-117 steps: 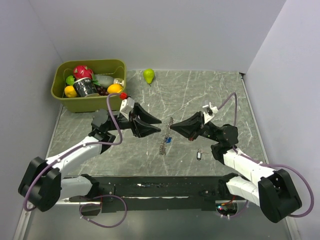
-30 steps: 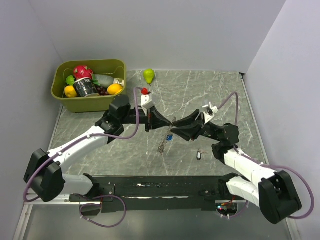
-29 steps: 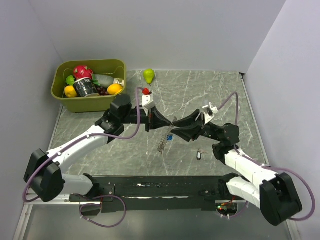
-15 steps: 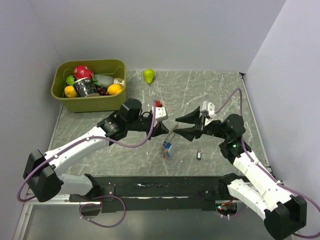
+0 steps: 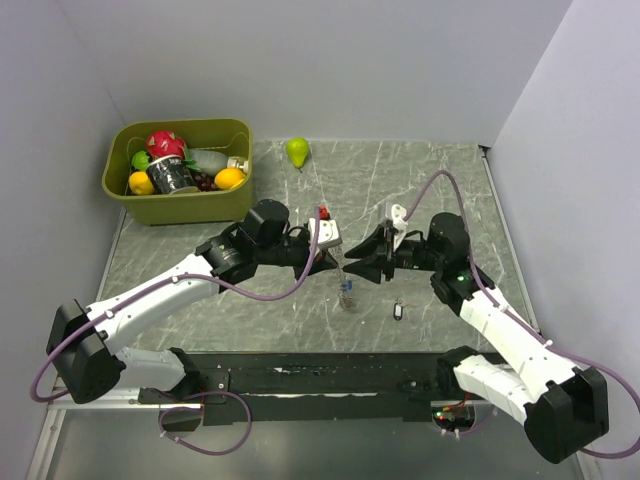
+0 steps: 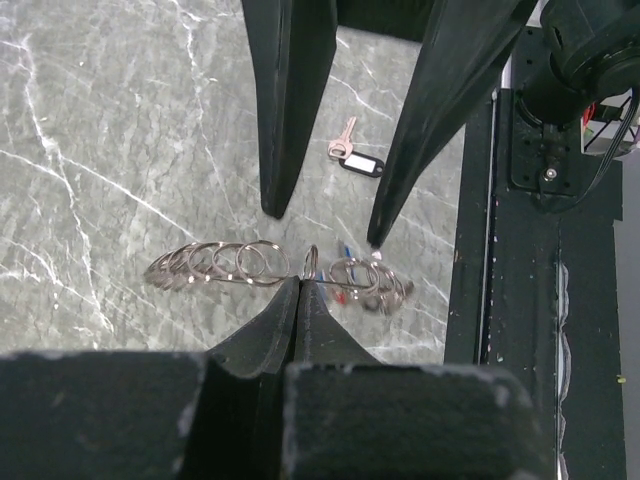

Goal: Put the keys on the keyring

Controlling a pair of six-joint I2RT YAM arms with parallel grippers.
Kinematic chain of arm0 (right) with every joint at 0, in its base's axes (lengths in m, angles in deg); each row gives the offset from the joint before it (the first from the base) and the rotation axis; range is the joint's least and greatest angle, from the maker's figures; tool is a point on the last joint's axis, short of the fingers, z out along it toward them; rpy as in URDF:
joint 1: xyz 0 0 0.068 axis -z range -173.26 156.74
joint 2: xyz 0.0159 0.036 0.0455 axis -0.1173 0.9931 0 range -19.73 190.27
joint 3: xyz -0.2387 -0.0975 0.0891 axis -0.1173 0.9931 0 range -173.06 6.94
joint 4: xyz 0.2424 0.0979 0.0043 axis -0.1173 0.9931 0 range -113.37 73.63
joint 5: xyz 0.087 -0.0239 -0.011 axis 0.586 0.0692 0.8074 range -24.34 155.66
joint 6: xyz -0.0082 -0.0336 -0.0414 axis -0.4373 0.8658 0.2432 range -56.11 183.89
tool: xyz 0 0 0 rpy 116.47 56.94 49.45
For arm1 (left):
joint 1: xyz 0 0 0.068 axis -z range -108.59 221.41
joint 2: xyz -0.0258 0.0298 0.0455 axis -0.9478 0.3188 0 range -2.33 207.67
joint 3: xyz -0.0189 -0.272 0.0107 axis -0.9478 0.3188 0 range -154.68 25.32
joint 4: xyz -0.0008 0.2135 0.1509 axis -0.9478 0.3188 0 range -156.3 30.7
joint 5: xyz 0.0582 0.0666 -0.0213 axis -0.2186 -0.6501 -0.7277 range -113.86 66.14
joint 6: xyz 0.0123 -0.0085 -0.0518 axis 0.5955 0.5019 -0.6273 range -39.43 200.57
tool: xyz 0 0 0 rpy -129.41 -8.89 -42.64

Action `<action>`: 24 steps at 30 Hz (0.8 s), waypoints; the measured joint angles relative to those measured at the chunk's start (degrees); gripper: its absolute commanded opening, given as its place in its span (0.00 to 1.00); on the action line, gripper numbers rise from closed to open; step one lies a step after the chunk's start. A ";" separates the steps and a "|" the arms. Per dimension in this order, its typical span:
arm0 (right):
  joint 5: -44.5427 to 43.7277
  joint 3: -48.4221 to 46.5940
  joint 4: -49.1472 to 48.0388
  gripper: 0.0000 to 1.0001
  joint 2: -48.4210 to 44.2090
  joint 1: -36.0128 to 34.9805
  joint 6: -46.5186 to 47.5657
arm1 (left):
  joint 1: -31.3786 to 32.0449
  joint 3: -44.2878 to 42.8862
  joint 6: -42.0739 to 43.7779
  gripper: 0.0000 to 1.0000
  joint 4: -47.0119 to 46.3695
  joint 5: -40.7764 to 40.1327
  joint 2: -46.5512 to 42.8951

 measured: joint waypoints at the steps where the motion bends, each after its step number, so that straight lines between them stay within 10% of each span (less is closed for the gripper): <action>1: -0.07 0.00 0.42 0.44 0.42 -0.28 0.17 | 0.09 -0.13 0.02 0.01 0.09 -0.07 0.00; 7: -0.37 -0.02 1.27 0.29 2.10 -2.43 1.07 | 0.39 -0.63 0.17 0.01 0.46 -0.13 0.00; 11: -0.94 -0.24 1.64 0.00 3.76 -2.84 1.90 | 0.66 -0.68 0.15 0.01 1.07 -0.13 0.00; 21: -1.95 -0.83 2.03 0.00 4.81 -2.95 1.75 | 0.66 -0.63 0.15 0.02 1.57 -0.98 -0.22; 24: -2.19 -0.83 1.25 0.00 4.70 -2.97 1.01 | 0.66 -0.02 -0.15 0.25 0.55 -1.29 -0.79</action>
